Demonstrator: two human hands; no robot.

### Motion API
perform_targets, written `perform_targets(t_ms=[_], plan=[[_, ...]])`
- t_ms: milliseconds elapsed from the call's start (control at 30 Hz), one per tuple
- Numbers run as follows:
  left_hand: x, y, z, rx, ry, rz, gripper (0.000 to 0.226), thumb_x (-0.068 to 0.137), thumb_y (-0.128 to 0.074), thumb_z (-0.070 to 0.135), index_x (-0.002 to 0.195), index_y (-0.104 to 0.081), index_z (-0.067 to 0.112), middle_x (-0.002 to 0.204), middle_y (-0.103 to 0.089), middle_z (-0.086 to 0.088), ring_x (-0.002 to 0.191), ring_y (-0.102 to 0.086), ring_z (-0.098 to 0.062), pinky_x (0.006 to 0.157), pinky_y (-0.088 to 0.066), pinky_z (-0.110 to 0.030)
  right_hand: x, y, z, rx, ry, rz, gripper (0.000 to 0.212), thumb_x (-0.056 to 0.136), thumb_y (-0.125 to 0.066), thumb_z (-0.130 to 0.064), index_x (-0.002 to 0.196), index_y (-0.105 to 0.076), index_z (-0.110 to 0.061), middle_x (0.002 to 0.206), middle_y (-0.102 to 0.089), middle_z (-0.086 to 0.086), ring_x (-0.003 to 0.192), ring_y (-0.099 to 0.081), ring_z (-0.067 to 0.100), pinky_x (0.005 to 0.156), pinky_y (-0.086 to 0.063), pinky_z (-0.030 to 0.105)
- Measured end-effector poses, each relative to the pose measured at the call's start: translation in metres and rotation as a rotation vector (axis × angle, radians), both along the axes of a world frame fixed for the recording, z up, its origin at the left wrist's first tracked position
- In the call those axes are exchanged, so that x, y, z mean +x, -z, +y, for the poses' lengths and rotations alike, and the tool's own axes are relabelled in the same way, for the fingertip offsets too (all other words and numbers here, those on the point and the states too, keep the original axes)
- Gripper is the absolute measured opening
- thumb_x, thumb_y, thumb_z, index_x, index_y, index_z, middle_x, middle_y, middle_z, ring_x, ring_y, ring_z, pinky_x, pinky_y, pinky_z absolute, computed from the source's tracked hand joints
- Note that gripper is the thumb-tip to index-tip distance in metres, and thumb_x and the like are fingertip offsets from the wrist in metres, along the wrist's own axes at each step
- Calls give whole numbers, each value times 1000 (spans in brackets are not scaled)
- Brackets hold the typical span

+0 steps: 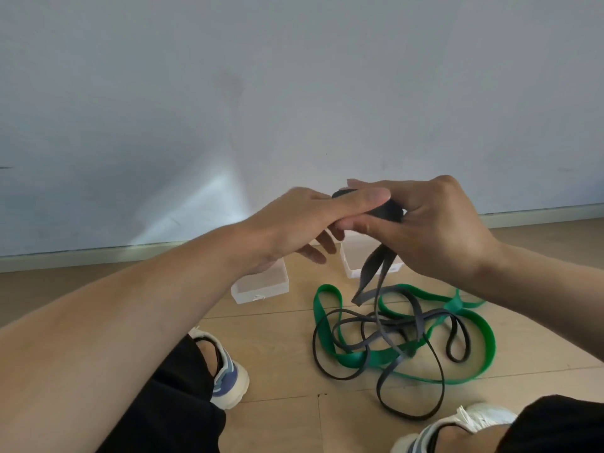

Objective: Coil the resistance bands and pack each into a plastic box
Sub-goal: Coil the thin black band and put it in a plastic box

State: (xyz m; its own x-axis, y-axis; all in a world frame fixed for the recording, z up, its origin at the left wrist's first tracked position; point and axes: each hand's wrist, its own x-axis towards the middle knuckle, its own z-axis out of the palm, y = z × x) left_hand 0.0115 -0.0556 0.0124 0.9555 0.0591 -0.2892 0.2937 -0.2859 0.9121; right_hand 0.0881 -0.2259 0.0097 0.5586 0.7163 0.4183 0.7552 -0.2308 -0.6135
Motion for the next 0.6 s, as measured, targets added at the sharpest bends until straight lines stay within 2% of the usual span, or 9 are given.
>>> perform_targets(t_ms=[33,100,167,233,333,433,500,533,600], plan=[[0,1,1,44,-6,-26,63,63,-68,78,84,-80,21,82,-71,2,72,-69,-11,72,-59,-30,0,3,0,-21,-15,-67,31,86,-66,-55,103,-78,-32,89,-80,2,110,-71,13,80,-58,35],[-2,3,-1,86,17,-68,55,62,-72,73,91,-82,27,80,-74,4,71,-70,-10,72,-59,-28,-2,6,2,-7,-80,-180,30,86,-69,-47,110,-77,-30,100,-80,-5,122,-63,7,88,-59,33],[-2,1,-1,42,32,-90,37,68,-76,61,83,-82,28,76,-74,4,69,-68,-9,71,-55,-27,-7,5,4,63,-129,-121,31,84,-73,-43,110,-76,-27,97,-80,-1,115,-68,10,94,-56,27],[-2,-1,1,-127,66,-96,33,68,-78,54,83,-81,25,80,-72,0,72,-64,-11,69,-52,-24,-11,-3,6,149,-169,47,34,78,-77,-45,107,-76,-28,90,-81,4,100,-73,13,95,-54,21],[2,3,7,-465,87,-109,61,61,-84,56,102,-74,12,101,-65,-12,77,-59,-16,67,-51,-25,-13,-15,6,207,-122,98,43,73,-77,-48,114,-68,-40,91,-78,-14,91,-73,1,81,-55,15],[2,6,9,-596,132,-59,74,59,-85,59,112,-68,10,109,-58,-16,78,-58,-19,69,-52,-28,-13,-17,6,176,-142,53,36,76,-76,-44,110,-64,-42,81,-73,-25,75,-71,-6,70,-48,5],[0,3,14,-541,141,-1,62,71,-77,55,115,-68,12,102,-62,-10,81,-60,-21,74,-53,-31,-10,-16,4,109,-104,3,29,77,-76,-47,105,-67,-45,66,-72,-16,61,-69,1,60,-48,9],[-1,1,15,-459,113,25,63,72,-71,59,115,-69,12,98,-65,-6,82,-62,-20,75,-53,-32,-6,-14,3,77,-69,-19,26,78,-75,-49,104,-70,-45,67,-73,-14,61,-69,5,59,-49,14],[-3,1,11,-208,52,25,73,65,-65,71,110,-75,13,96,-69,-1,83,-66,-17,78,-55,-33,-2,-9,-1,29,-23,-105,27,80,-73,-51,105,-76,-40,78,-77,-13,79,-73,3,69,-55,25]])
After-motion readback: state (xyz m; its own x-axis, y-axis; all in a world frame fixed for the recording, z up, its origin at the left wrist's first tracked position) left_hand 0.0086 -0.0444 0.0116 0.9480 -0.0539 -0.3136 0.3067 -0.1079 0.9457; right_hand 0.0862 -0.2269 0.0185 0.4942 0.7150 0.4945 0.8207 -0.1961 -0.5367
